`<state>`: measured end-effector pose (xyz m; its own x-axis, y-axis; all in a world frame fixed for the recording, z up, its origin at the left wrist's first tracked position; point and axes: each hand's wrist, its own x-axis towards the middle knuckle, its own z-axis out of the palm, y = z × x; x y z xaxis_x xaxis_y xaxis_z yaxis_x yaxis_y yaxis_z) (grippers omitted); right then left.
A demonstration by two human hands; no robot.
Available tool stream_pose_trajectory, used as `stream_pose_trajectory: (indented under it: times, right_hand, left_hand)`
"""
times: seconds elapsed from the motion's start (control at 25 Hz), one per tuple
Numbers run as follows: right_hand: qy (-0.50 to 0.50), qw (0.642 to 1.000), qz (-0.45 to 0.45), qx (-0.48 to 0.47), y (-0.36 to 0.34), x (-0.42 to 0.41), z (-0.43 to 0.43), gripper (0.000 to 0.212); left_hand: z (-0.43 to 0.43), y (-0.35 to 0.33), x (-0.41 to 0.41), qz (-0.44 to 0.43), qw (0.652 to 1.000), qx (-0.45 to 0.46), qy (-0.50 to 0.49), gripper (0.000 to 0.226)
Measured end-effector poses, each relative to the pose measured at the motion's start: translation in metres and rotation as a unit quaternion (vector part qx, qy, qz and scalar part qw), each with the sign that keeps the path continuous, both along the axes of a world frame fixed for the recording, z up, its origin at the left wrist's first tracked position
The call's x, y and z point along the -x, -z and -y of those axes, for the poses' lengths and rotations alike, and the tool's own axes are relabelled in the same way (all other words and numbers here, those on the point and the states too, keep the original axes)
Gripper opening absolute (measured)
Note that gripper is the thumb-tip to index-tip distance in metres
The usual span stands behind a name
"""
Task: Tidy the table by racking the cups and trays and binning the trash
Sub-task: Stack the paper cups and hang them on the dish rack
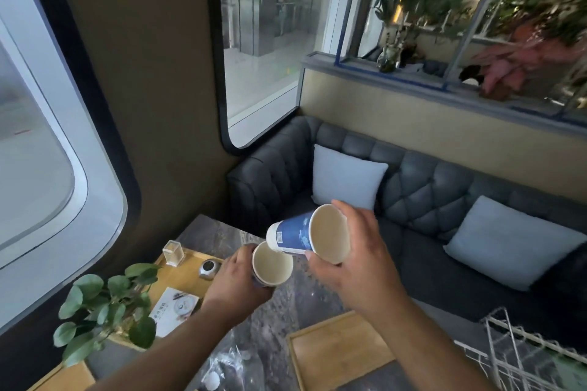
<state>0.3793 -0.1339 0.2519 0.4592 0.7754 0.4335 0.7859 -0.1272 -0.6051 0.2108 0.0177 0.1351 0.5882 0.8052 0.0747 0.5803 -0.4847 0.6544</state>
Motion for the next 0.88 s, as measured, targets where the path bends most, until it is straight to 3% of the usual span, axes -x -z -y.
stream_pose_trajectory:
  times: [0.44, 0.72, 0.88]
  right_hand:
    - [-0.006, 0.999, 0.025, 0.044, -0.022, -0.002, 0.073, 0.091]
    - [0.000, 0.992, 0.059, 0.115, -0.009, -0.013, 0.106, 0.092]
    - [0.016, 0.992, 0.027, 0.119, 0.000, -0.019, 0.129, 0.093]
  left_hand:
    - [0.069, -0.051, -0.030, 0.031, 0.999, -0.016, 0.040, 0.068]
    - [0.116, -0.083, -0.056, 0.071, 0.986, -0.044, 0.146, 0.077]
    - [0.139, -0.082, -0.070, 0.084, 0.979, -0.039, 0.183, 0.077]
